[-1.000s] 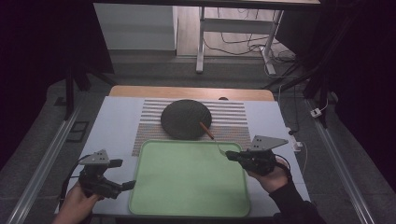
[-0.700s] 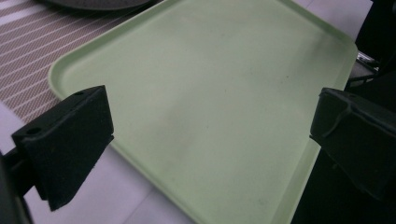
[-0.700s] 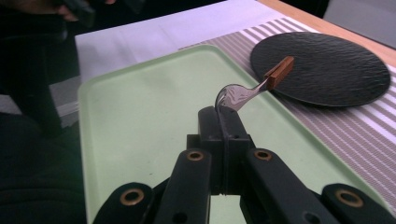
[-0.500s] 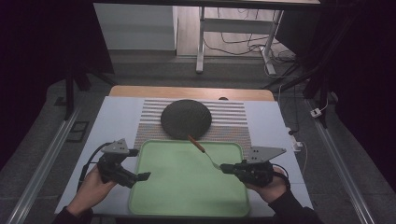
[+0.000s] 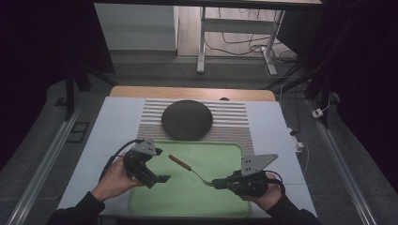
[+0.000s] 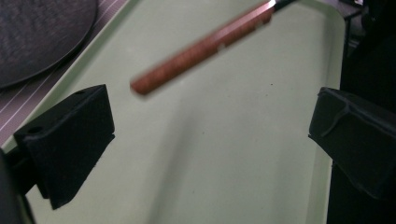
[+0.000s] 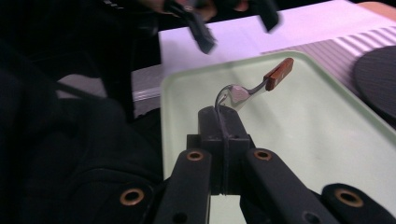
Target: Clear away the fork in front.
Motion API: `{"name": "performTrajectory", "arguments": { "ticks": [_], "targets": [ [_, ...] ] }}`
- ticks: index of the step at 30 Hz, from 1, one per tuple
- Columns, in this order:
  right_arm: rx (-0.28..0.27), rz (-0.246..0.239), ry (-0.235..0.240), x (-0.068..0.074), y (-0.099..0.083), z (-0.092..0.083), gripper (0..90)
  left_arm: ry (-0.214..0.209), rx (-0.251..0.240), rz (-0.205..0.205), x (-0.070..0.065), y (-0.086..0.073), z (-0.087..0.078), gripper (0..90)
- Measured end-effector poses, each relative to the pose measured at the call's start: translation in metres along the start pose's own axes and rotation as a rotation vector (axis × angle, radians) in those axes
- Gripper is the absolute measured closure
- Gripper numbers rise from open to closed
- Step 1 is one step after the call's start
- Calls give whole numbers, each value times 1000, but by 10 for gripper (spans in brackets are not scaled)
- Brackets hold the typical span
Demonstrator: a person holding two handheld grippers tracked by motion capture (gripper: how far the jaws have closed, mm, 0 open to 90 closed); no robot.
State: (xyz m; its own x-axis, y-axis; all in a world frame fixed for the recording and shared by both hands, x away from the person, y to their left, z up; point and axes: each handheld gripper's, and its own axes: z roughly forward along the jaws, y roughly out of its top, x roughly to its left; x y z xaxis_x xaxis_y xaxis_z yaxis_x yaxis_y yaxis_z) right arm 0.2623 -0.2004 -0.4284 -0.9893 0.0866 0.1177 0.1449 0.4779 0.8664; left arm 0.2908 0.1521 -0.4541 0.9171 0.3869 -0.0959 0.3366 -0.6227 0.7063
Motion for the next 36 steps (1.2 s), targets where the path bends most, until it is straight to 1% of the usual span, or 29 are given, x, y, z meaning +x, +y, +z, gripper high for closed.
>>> {"name": "performTrajectory", "arguments": {
  "ticks": [3, 4, 5, 6, 7, 8, 9, 11, 12, 14, 15, 17, 20, 22, 23, 24, 26, 27, 28, 30, 31, 32, 33, 34, 35, 36],
  "targets": [
    [4, -14, 38, 2, 2, 4, 900, -25, 25, 62, -2, 5, 7, 53],
    [6, -21, 48, 2, 3, 5, 900, -41, 45, 101, -3, 8, 12, 72],
    [6, -21, 48, 2, 3, 5, 900, -41, 45, 101, -3, 8, 12, 93],
    [13, -30, 71, 3, 4, 6, 900, -53, 63, 138, -5, 11, 16, 117],
    [13, -30, 71, 3, 4, 6, 900, -53, 63, 138, -5, 11, 16, 141],
    [19, -41, 89, 3, 5, 8, 900, -62, 74, 165, -7, 13, 20, 166],
    [22, -48, 95, 4, 6, 8, 900, -65, 83, 182, -8, 13, 21, 185],
    [27, -58, 112, 4, 7, 10, 900, -76, 97, 212, -9, 14, 23, 254],
    [28, -63, 119, 4, 8, 10, 900, -76, 97, 212, -9, 14, 23, 280],
    [34, -76, 137, 5, 8, 11, 900, -90, 108, 246, -10, 15, 24, 357],
    [40, -85, 144, 5, 9, 12, 900, -94, 105, 250, -11, 15, 25, 377],
    [52, -88, 147, 5, 9, 13, 900, -109, 118, 287, -13, 15, 25, 441],
    [68, -94, 168, 4, 9, 14, 900, -128, 135, 348, -18, 15, 27, 530],
    [77, -102, 182, 4, 8, 15, 900, -142, 145, 374, -21, 15, 28, 592],
    [82, -103, 186, 4, 8, 16, 900, -149, 147, 389, -22, 15, 29, 639],
    [84, -103, 188, 4, 8, 16, 900, -148, 151, 405, -24, 14, 29, 670],
    [88, -98, 199, 4, 8, 17, 900, -153, 158, 434, -26, 14, 30, 692],
    [92, -98, 205, 3, 7, 17, 900, -153, 158, 434, -26, 14, 30, 700],
    [91, -96, 204, 3, 7, 17, 900, -161, 168, 456, -27, 14, 31, 709],
    [91, -95, 208, 2, 6, 17, 900, -165, 171, 463, -27, 14, 32, 723],
    [88, -94, 210, 1, 5, 17, 897, -180, 180, 474, -28, 13, 32, 734],
    [86, -88, 205, 1, 5, 17, 881, -180, 180, 474, -28, 13, 32, 746],
    [84, -81, 198, -1, 4, 17, 867, -183, 194, 496, -29, 12, 33, 759],
    [91, -75, 181, -2, 4, 17, 856, -194, 197, 493, -29, 11, 34, 770],
    [92, -69, 162, -3, 3, 16, 836, -204, 211, 503, -28, 11, 34, 782],
    [88, -54, 141, -5, 2, 15, 818, -213, 215, 495, -28, 11, 35, 791]
  ]
}}
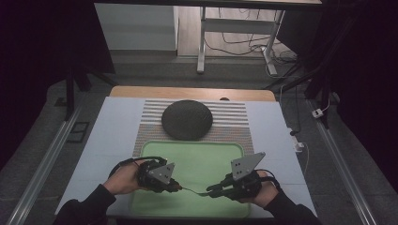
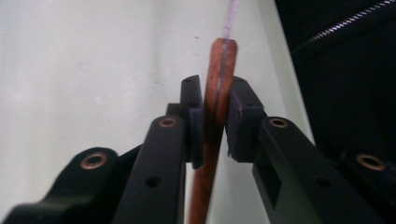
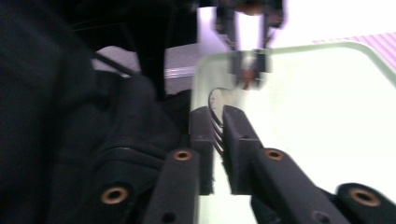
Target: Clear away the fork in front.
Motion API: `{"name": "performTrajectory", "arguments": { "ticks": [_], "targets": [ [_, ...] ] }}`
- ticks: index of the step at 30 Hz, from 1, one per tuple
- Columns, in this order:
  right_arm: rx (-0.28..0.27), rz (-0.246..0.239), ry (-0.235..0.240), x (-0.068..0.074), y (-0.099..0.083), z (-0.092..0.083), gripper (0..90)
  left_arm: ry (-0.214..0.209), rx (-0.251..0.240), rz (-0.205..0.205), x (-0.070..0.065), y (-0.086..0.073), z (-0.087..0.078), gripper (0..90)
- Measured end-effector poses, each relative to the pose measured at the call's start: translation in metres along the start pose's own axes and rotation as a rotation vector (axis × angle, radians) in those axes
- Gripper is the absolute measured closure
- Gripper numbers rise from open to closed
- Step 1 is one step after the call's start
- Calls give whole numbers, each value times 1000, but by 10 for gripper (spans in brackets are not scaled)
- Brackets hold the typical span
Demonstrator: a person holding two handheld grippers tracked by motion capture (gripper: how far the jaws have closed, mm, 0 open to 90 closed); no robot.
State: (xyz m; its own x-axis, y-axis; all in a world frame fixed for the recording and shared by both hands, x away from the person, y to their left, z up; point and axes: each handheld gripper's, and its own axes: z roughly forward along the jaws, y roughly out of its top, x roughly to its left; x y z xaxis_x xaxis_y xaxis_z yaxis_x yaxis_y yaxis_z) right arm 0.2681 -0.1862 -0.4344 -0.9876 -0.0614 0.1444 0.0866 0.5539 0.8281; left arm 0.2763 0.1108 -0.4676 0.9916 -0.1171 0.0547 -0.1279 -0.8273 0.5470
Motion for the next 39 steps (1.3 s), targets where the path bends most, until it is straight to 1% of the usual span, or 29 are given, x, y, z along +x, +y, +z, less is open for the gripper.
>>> {"name": "performTrajectory", "arguments": {
  "ticks": [2, 3, 4, 5, 6, 7, 8, 9, 10, 11, 12, 13, 14, 15, 16, 17, 19, 20, 23, 25, 26, 28, 30, 31, 32, 33, 37, 38, 39],
  "targets": [
    [1, 36, -40, -3, -2, -1, 795, -13, -4, -33, 1, 0, 0, 798],
    [1, 36, -40, -3, -2, -1, 795, -13, -4, -33, 1, 0, 0, 799],
    [0, 56, -64, -5, -4, -1, 745, -18, -5, -57, 2, 0, 0, 799],
    [5, 61, -82, -6, -5, -1, 721, -18, -5, -57, 2, 0, 0, 799],
    [13, 62, -104, -6, -5, -1, 686, -21, -5, -82, 3, -1, 0, 799],
    [13, 62, -104, -6, -5, -1, 686, -21, -5, -82, 3, -1, 0, 799],
    [10, 71, -145, -7, -6, 0, 637, -22, -2, -119, 3, -1, 0, 799],
    [7, 72, -161, -7, -6, -1, 611, -22, 3, -150, 3, -1, -1, 799],
    [8, 79, -181, -7, -6, -2, 584, -22, 3, -150, 3, -1, -1, 799],
    [1, 81, -200, -8, -7, -3, 564, -23, 6, -208, 4, -2, -1, 799],
    [-2, 87, -214, -8, -7, -5, 543, -26, 9, -231, 5, -3, -2, 799],
    [-8, 93, -232, -7, -8, -6, 518, -26, 9, -231, 5, -3, -2, 799],
    [-9, 98, -257, -7, -9, -8, 497, -19, 10, -278, 5, -4, -3, 799],
    [-9, 98, -257, -7, -9, -8, 497, -19, 10, -278, 5, -4, -3, 798],
    [-5, 108, -298, -5, -10, -12, 461, -12, 11, -300, 5, -4, -4, 798],
    [-9, 112, -324, -5, -11, -13, 446, -7, 13, -343, 5, -6, -5, 798],
    [-5, 120, -370, -3, -13, -17, 408, -1, 14, -347, 5, -7, -6, 798],
    [-5, 127, -386, -3, -14, -18, 392, 14, 19, -370, 3, -8, -7, 798],
    [3, 149, -441, 0, -18, -23, 350, 27, 28, -385, 1, -9, -8, 798],
    [-1, 157, -456, 1, -20, -24, 338, 39, 34, -413, -1, -10, -9, 798],
    [-4, 176, -495, 4, -24, -27, 295, 54, 39, -446, -2, -12, -10, 798],
    [-11, 205, -529, 6, -27, -31, 250, 71, 43, -482, -3, -14, -11, 797],
    [-15, 219, -549, 7, -28, -32, 226, 80, 43, -496, -3, -14, -12, 798],
    [-8, 241, -576, 9, -31, -35, 224, 90, 47, -510, -4, -15, -13, 798],
    [-1, 253, -594, 10, -32, -36, 223, 108, 47, -554, -5, -17, -15, 798],
    [8, 265, -612, 11, -34, -37, 215, 108, 47, -554, -5, -17, -15, 798],
    [23, 301, -654, 13, -39, -40, 167, 148, 39, -630, -7, -22, -20, 797],
    [33, 322, -681, 14, -41, -43, 138, 172, 26, -672, -9, -24, -20, 798],
    [30, 331, -688, 15, -43, -44, 132, 180, 23, -692, -10, -26, -20, 797]
  ]
}}
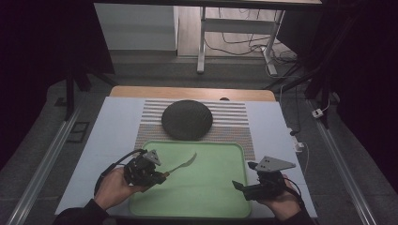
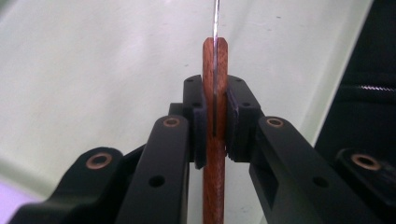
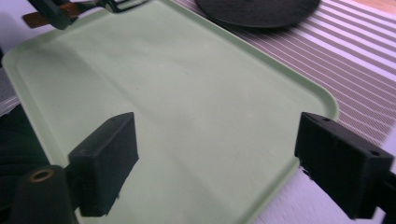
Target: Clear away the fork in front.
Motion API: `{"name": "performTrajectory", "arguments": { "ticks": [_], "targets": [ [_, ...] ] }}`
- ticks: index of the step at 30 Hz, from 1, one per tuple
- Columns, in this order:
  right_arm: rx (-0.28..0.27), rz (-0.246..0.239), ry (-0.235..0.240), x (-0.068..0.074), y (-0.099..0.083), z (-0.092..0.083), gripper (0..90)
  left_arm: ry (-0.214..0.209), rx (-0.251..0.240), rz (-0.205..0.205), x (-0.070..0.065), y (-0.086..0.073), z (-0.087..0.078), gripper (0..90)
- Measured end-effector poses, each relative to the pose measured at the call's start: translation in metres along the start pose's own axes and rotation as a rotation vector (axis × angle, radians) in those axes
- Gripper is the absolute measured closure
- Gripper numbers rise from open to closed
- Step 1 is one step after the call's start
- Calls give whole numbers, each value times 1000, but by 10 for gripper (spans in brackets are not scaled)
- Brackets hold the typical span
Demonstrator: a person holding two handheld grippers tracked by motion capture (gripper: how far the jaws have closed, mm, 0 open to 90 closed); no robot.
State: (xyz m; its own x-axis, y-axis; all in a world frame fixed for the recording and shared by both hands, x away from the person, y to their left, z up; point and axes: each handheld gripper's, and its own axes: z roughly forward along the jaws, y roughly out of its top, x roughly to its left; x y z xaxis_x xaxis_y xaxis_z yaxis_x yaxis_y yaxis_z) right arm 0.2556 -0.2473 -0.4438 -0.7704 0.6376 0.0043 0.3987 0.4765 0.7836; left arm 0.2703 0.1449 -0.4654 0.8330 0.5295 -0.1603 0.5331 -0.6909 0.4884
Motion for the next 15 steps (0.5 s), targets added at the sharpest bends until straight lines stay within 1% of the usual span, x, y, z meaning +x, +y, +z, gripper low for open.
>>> {"name": "performTrajectory", "arguments": {
  "ticks": [1, 2, 3, 4, 5, 6, 7, 8, 9, 10, 11, 12, 15],
  "targets": [
    [5, 8, -11, -1, -1, -2, 131, 9, -1, -17, 1, -2, 0, 797],
    [5, 8, -11, -1, -1, -2, 131, 9, -1, -17, 1, -2, 0, 798],
    [-1, 25, -30, -2, -3, -6, 112, 17, -2, -35, 2, -4, 0, 797],
    [-1, 25, -30, -2, -3, -6, 112, 23, 0, -51, 3, -6, 0, 797],
    [-4, 41, -43, -4, -5, -9, 100, 31, 1, -69, 4, -7, 0, 798],
    [-6, 46, -51, -4, -7, -11, 92, 44, 8, -98, 4, -10, 0, 798],
    [-6, 46, -51, -4, -7, -11, 92, 44, 8, -98, 4, -10, 0, 797],
    [-11, 61, -64, -5, -9, -13, 73, 49, 14, -113, 4, -11, 1, 797],
    [-11, 67, -68, -6, -11, -14, 67, 64, 26, -148, 3, -14, 3, 797],
    [-9, 72, -73, -6, -12, -16, 57, 69, 32, -162, 2, -15, 4, 797],
    [-7, 77, -81, -6, -13, -17, 48, 69, 36, -177, 2, -16, 6, 797],
    [-9, 80, -80, -6, -14, -18, 40, 69, 36, -177, 2, -16, 6, 797],
    [-2, 83, -95, -6, -18, -19, 28, 68, 44, -219, 2, -19, 9, 797]
  ]
}}
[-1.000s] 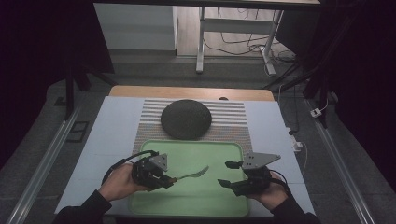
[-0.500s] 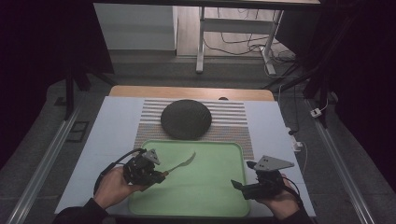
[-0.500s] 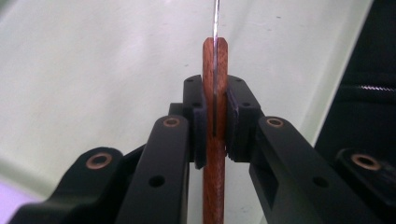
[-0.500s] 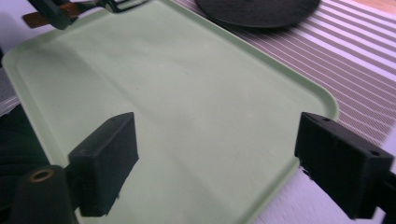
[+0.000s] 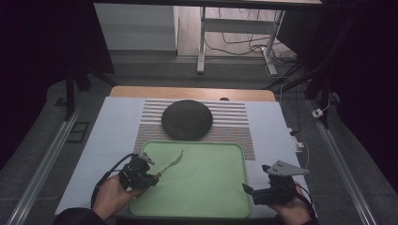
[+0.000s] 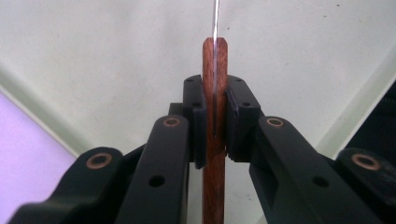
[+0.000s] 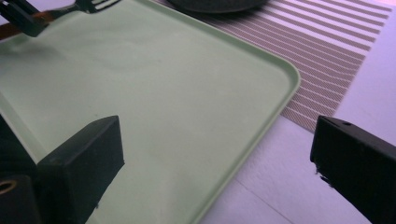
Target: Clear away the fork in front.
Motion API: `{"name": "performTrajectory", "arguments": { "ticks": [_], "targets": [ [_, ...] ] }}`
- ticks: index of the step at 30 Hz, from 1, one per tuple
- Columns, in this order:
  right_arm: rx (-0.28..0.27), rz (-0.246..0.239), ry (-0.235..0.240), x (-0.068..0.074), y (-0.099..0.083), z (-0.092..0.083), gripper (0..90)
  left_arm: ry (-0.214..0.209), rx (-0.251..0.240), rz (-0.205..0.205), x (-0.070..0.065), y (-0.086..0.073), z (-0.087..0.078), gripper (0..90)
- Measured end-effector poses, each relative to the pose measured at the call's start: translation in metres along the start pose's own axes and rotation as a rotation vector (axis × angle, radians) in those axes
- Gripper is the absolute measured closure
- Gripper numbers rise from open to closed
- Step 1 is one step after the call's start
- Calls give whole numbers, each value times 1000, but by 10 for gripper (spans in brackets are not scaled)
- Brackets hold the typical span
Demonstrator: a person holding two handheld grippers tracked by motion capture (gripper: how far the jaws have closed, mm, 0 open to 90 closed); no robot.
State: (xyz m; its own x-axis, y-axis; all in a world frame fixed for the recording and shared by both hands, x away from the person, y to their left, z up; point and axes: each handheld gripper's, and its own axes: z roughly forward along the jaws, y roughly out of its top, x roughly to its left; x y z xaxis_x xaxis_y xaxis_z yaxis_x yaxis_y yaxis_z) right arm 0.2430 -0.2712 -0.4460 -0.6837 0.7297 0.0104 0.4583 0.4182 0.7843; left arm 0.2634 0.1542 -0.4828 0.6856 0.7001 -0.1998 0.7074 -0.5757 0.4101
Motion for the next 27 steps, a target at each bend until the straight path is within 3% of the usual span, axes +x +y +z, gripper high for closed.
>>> {"name": "performTrajectory", "arguments": {
  "ticks": [4, 5, 6, 10, 18, 22, 27],
  "targets": [
    [12, -12, -20, 1, -4, -2, 20, 17, 20, -75, 4, -2, 6, 797],
    [14, -13, -19, 1, -5, -3, 19, 17, 20, -75, 4, -2, 6, 796],
    [17, -12, -19, 0, -6, -3, 20, 21, 27, -111, 8, -2, 9, 796],
    [34, -9, -21, 0, -10, -4, 19, 25, 45, -151, 12, -3, 13, 796],
    [28, 16, -14, -1, -12, -8, 19, 46, 99, -145, 12, -2, 24, 789],
    [29, 23, -10, -3, -12, -8, 19, 31, 94, -141, 13, -2, 24, 780],
    [29, 23, -7, -2, -12, -8, 20, 13, 40, -136, 16, -1, 16, 715]
  ]
}}
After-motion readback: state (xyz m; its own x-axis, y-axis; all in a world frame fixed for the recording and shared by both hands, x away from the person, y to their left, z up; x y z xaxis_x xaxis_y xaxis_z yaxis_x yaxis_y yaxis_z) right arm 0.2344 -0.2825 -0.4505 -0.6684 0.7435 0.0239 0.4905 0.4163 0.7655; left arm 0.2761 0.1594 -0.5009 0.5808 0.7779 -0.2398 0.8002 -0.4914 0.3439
